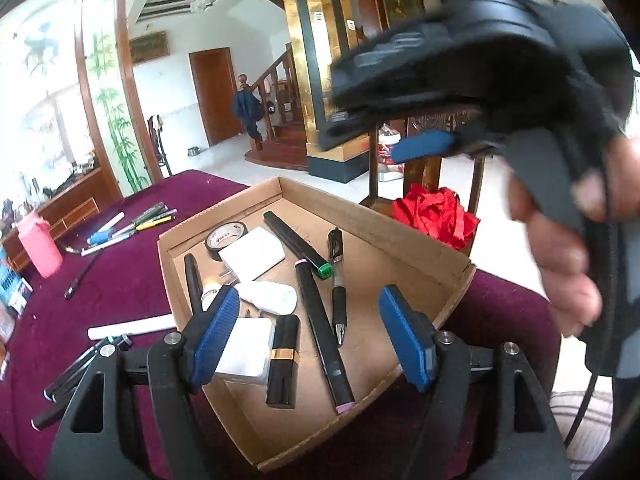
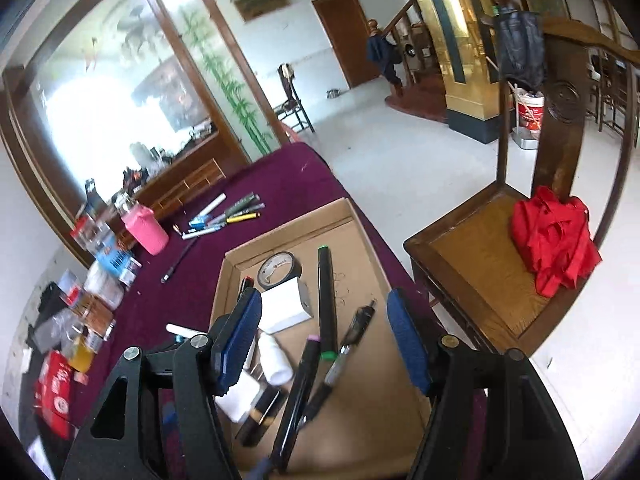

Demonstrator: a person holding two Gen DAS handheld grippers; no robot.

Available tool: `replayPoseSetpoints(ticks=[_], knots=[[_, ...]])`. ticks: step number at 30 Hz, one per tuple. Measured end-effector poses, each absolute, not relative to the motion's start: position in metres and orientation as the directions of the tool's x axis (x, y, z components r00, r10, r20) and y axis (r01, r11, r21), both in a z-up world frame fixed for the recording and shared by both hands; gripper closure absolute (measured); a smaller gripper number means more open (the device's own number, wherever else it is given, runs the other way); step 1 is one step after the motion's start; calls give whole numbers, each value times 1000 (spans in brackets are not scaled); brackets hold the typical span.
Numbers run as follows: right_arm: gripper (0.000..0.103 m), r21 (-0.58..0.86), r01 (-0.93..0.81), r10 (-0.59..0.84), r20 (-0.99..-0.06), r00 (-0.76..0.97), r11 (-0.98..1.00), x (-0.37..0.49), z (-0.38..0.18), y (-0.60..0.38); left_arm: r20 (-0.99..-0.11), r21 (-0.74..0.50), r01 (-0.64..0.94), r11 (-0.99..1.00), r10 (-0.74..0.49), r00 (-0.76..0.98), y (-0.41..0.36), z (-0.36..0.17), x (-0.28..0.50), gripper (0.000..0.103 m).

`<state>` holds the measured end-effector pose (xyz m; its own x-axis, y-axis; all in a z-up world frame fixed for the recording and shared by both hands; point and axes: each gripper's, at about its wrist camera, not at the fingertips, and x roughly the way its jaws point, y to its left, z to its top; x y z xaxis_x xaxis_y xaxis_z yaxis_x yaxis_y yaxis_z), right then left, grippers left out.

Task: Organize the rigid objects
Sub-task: 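Withdraw both tools from the tray toward the black markers, then grasp a black marker with the left tool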

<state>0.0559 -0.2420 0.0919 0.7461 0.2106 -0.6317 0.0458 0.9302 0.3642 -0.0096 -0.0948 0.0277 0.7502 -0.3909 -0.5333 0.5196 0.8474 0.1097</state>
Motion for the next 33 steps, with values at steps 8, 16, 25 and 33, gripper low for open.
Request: replayPoseSetpoints(ticks=[8, 16, 25, 33], knots=[[43, 418, -12, 284, -597, 750, 909, 31, 100, -235, -629, -40, 453, 891, -375, 681, -38, 65, 2, 30], [43, 439, -99, 373, -598, 709, 893, 28, 91, -203, -749, -169, 313, 935, -328, 576, 102, 60, 61, 30], [43, 413, -158, 408, -637, 654, 897, 19, 75, -168, -824, -219, 204, 954, -293, 485, 167, -2, 145, 31], [43, 409, -159, 412, -661, 627, 899, 19, 64, -161, -858, -296, 224, 929, -361, 366, 165, -34, 156, 31]])
